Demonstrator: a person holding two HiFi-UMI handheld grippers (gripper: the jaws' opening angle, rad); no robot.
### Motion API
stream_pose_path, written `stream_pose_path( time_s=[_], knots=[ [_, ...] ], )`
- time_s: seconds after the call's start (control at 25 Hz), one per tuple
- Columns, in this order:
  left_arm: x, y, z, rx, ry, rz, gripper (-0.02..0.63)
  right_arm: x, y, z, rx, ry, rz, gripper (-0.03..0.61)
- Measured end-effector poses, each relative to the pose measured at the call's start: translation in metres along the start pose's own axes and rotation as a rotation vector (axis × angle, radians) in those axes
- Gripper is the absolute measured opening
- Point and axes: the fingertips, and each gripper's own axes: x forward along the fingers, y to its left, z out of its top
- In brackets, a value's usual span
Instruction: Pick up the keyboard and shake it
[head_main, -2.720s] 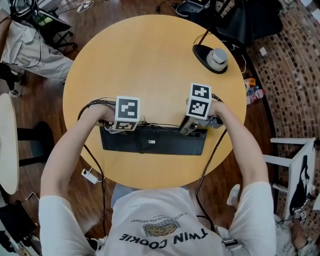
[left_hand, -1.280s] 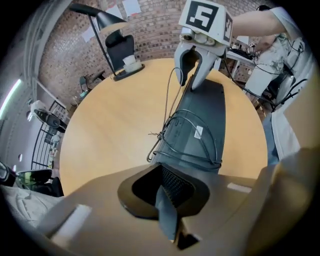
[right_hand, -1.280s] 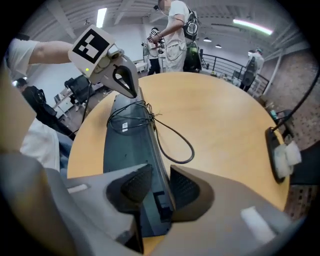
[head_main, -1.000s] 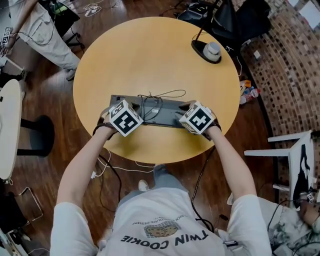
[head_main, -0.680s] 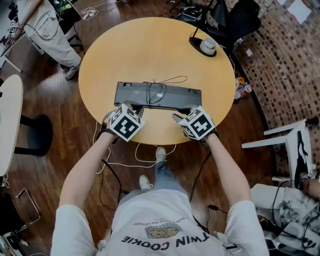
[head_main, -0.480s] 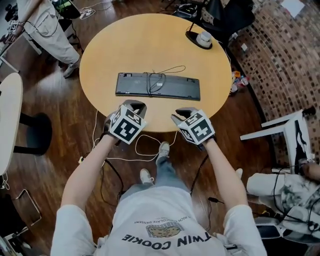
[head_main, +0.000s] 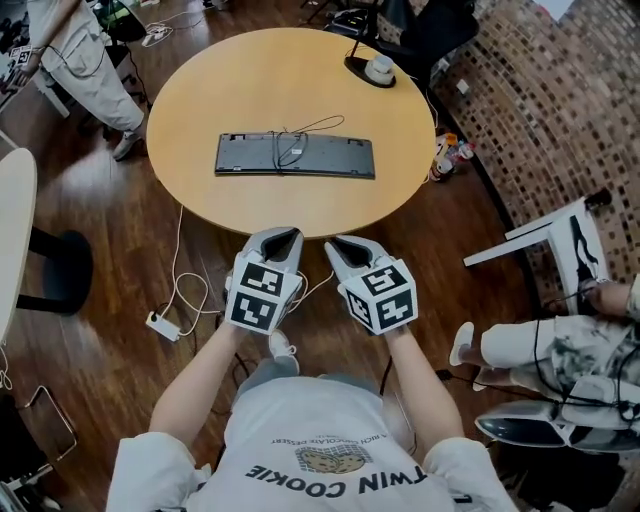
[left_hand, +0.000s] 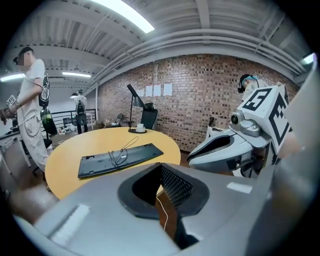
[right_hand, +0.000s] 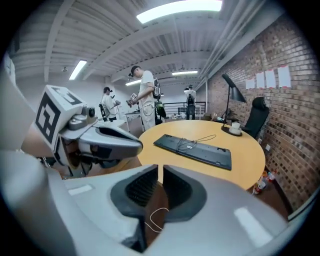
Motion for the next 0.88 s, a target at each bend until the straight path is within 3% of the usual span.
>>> stream_pose_path(
  time_s=[0.16,0.36,0.88],
  knots=[
    [-0.022,-0.049,0.002,-0.066,-0.06,0.024,0.008,-0.048,0.014,-0.006,0.035,-0.095,-0.035,0.015],
    [-0.046,-0.107,-0.007,-0.092,-0.085,0.034,0.008,-0.099,0.033,-0.032,0.054,-0.151,-0.053,0.002],
    [-0.115,-0.225,-0.037,-0.092,-0.114,0.075,0.008,-0.21,0.082,-0.098,0.079,-0.212,-0.017,0.002]
  ],
)
